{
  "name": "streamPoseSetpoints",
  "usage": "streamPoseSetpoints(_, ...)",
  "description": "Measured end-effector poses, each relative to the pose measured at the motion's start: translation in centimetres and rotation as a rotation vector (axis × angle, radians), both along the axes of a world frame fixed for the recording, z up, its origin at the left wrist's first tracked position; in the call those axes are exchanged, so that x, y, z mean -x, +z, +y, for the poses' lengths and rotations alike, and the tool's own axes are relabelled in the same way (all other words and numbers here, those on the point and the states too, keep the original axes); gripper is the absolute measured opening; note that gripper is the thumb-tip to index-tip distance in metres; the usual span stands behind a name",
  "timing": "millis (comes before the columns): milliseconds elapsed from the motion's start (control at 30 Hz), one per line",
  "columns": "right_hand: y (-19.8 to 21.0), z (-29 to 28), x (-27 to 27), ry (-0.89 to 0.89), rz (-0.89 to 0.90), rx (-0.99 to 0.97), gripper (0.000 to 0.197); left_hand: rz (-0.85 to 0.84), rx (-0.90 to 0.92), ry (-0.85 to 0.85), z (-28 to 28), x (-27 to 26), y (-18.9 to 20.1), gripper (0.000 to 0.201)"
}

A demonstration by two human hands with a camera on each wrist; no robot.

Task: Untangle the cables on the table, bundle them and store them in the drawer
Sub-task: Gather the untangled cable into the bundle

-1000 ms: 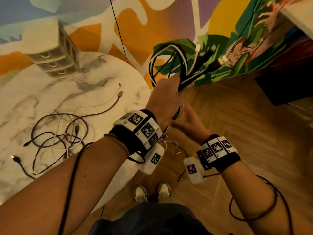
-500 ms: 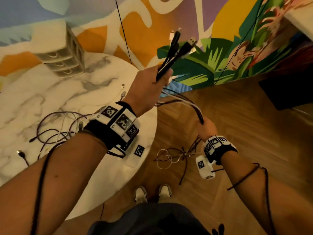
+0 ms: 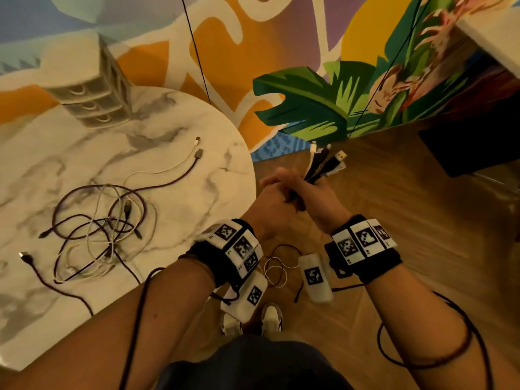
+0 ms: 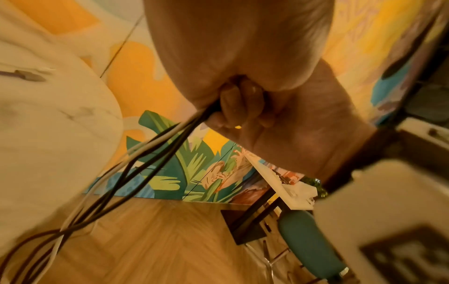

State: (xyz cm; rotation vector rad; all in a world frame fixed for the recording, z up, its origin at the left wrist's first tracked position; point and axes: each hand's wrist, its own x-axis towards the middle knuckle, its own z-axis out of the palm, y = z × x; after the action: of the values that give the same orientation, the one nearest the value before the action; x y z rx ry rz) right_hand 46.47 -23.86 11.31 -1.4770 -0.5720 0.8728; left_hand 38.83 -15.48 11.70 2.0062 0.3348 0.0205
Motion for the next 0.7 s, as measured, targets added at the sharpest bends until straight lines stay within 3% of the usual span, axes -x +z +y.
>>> streamPoseSetpoints(67,-0.1,0.1,0.1,0.011,0.047,0.055,0.031,-0.014,-0.085,-0.050,-0.1,0.1,-0.2,0.028)
streamPoseSetpoints(267,-1.4,1.4,0.6,-0.068,-0.019,0.116,0.043,0.045,-0.268,-0.093,0.8,1.3,-0.5,0.031)
streamPoseSetpoints(367,-1.2,1.6,0.8,-0.130,0.014,0.000,0.037,-0.118,-0.413,0.099,1.9,2.5,0.2,0.030)
streamPoseSetpoints(433,-1.7,1.9,1.3,-0.066,-0.048,0.001,0.036,-0.314,-0.478,0.235,2.6,2.5,1.8,0.032)
streamPoseSetpoints(500,-2.2,2.4,2.2,0.011,-0.090,0.036,0.040,-0.393,-0.552,0.256,3.2,1.4,3.3,0.044)
streamPoseSetpoints(600,-2.9,3.5,3.5,0.056,-0.041,-0.037,0.034,-0.162,-0.519,0.121,3.8,-0.2,3.9,0.048)
streamPoseSetpoints(700,-3.5,3.8,3.8,-0.041,0.038,-0.173,0.036,-0.072,-0.561,0.085,3.5,-0.1,2.2,0.031)
